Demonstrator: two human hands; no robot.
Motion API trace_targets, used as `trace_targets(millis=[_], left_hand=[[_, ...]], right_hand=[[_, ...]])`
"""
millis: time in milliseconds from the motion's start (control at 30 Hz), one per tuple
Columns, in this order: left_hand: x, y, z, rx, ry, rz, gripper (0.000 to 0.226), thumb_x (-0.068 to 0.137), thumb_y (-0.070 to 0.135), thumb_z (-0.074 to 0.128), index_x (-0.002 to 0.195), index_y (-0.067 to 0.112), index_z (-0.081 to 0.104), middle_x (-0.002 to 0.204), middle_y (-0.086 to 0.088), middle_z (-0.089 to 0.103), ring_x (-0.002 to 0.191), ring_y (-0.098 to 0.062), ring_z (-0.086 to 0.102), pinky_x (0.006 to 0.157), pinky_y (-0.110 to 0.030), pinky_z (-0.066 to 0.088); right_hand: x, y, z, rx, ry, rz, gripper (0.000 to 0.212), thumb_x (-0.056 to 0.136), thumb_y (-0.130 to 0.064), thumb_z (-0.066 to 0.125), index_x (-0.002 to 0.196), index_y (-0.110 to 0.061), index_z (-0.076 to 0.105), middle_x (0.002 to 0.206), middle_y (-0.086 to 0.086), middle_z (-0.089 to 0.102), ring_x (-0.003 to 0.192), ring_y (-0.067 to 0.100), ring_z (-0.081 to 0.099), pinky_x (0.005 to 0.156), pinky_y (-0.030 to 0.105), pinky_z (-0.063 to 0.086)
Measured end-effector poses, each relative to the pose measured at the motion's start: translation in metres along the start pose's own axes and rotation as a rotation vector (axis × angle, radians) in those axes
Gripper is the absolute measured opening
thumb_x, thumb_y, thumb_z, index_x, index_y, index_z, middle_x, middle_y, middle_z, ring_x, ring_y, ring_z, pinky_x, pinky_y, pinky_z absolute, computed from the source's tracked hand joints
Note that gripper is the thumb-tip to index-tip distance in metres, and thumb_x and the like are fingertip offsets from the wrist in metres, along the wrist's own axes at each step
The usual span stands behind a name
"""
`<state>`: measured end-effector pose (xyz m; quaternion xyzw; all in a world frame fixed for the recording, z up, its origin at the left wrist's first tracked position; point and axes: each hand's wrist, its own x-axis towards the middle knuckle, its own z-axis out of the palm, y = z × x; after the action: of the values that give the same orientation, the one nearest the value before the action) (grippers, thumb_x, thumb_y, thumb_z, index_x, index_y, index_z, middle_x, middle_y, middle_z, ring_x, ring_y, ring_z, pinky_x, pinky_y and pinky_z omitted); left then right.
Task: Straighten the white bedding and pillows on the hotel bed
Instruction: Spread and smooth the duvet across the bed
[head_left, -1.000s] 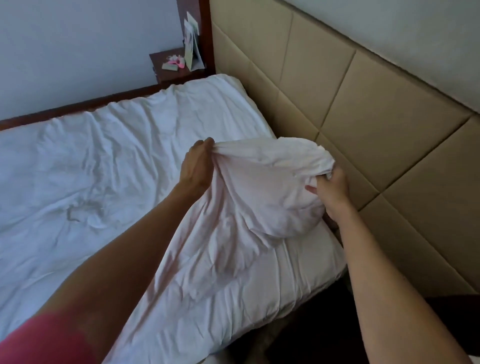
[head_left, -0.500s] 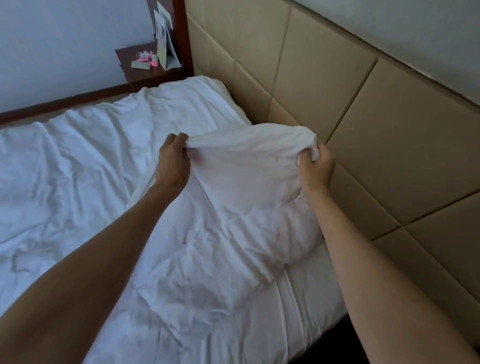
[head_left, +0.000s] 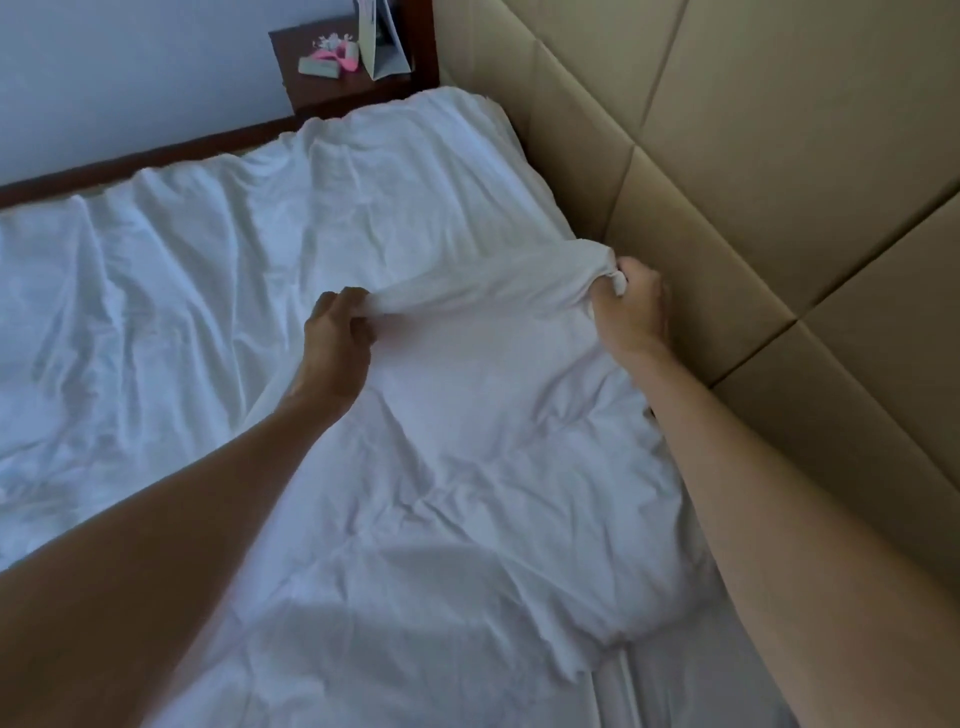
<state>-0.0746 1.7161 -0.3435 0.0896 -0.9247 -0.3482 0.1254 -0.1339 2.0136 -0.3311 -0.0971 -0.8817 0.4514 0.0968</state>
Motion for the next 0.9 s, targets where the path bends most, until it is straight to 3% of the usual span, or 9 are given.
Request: trace_targets(millis=[67,133,200,300,433,567,733,833,900], left_hand=[[0.004,-0.022,0.019,0.105,-0.125,0.171,0.044,0.091,-0.002,0.053,0.133,0.009,0.051,0.121,-0.023,0.054,0.099,-0.026,0.059,0.088,-0.015,0.044],[0.005,-0.046,0.042,0.253,-0.412,0.385,0.078,0.088,0.015,0.07,0.153,0.021,0.027,0.146,-0.027,0.036,0.139,-0.028,0.036,0.107,-0.045,0.041],[-0.001,-0.065,0.064,0.439,-0.609,0.471,0.102,0.082,0.035,0.076,0.155,0.04,0.006,0.163,-0.016,-0.009,0.149,-0.027,0.013,0.114,-0.055,0.03],[-0.01,-0.101,0.097,0.66,-0.684,0.479,0.111,0.078,0.051,0.074,0.147,0.049,-0.013,0.15,0.009,-0.046,0.146,-0.039,0.02,0.114,-0.055,0.03],[-0.004,-0.137,0.138,0.654,-0.768,0.306,0.122,0.075,0.053,0.075,0.141,0.05,-0.028,0.146,0.015,-0.049,0.147,-0.041,0.016,0.114,-0.057,0.029],[-0.02,-0.131,0.155,0.788,-0.776,0.229,0.108,0.085,0.05,0.068,0.152,0.039,-0.016,0.155,0.006,-0.039,0.148,-0.041,0.009,0.119,-0.053,0.018],[-0.054,-0.144,0.147,0.818,-0.704,0.178,0.084,0.096,0.055,0.045,0.153,0.038,-0.014,0.161,0.003,-0.025,0.146,-0.049,0.005,0.118,-0.06,0.009],[-0.091,-0.159,0.129,0.814,-0.736,0.114,0.068,0.101,0.053,0.029,0.154,0.036,-0.01,0.164,0.003,-0.015,0.147,-0.048,-0.001,0.119,-0.056,0.001],[-0.12,-0.169,0.116,0.802,-0.734,0.085,0.061,0.102,0.049,0.021,0.155,0.036,-0.008,0.164,0.005,-0.012,0.148,-0.045,-0.004,0.121,-0.053,-0.001]], right_hand=[[0.017,0.021,0.023,-0.079,-0.039,0.012,0.018,0.079,-0.029,0.046,0.073,-0.013,0.05,0.075,0.009,0.06,0.073,0.034,0.056,0.06,0.043,0.043],[0.033,0.045,0.049,-0.169,-0.056,0.081,0.024,0.086,-0.029,0.047,0.095,-0.011,0.06,0.101,0.016,0.066,0.095,0.038,0.06,0.068,0.04,0.043],[0.043,0.07,0.077,-0.229,-0.057,0.189,0.028,0.091,-0.025,0.047,0.112,-0.013,0.061,0.121,0.017,0.062,0.111,0.039,0.057,0.078,0.037,0.041],[0.049,0.106,0.12,-0.29,-0.121,0.294,0.025,0.095,-0.016,0.046,0.116,-0.016,0.059,0.128,0.014,0.058,0.117,0.037,0.055,0.085,0.037,0.043],[0.05,0.147,0.161,-0.372,-0.217,0.305,0.033,0.098,-0.017,0.042,0.128,-0.014,0.056,0.126,0.013,0.061,0.112,0.034,0.059,0.086,0.037,0.051],[0.04,0.165,0.181,-0.419,-0.202,0.247,0.039,0.096,-0.011,0.045,0.134,-0.014,0.049,0.128,0.013,0.058,0.113,0.035,0.059,0.089,0.047,0.054],[-0.003,0.158,0.183,-0.422,-0.059,0.17,0.07,0.093,-0.02,0.059,0.151,-0.006,0.023,0.146,0.019,0.041,0.133,0.037,0.042,0.108,0.047,0.038],[-0.061,0.155,0.186,-0.487,0.088,0.046,0.07,0.098,-0.026,0.046,0.154,0.001,0.015,0.156,0.025,0.027,0.143,0.036,0.03,0.118,0.042,0.026],[-0.109,0.155,0.193,-0.564,0.056,-0.023,0.068,0.098,-0.03,0.04,0.155,-0.003,0.016,0.159,0.027,0.017,0.148,0.038,0.02,0.121,0.045,0.017]])
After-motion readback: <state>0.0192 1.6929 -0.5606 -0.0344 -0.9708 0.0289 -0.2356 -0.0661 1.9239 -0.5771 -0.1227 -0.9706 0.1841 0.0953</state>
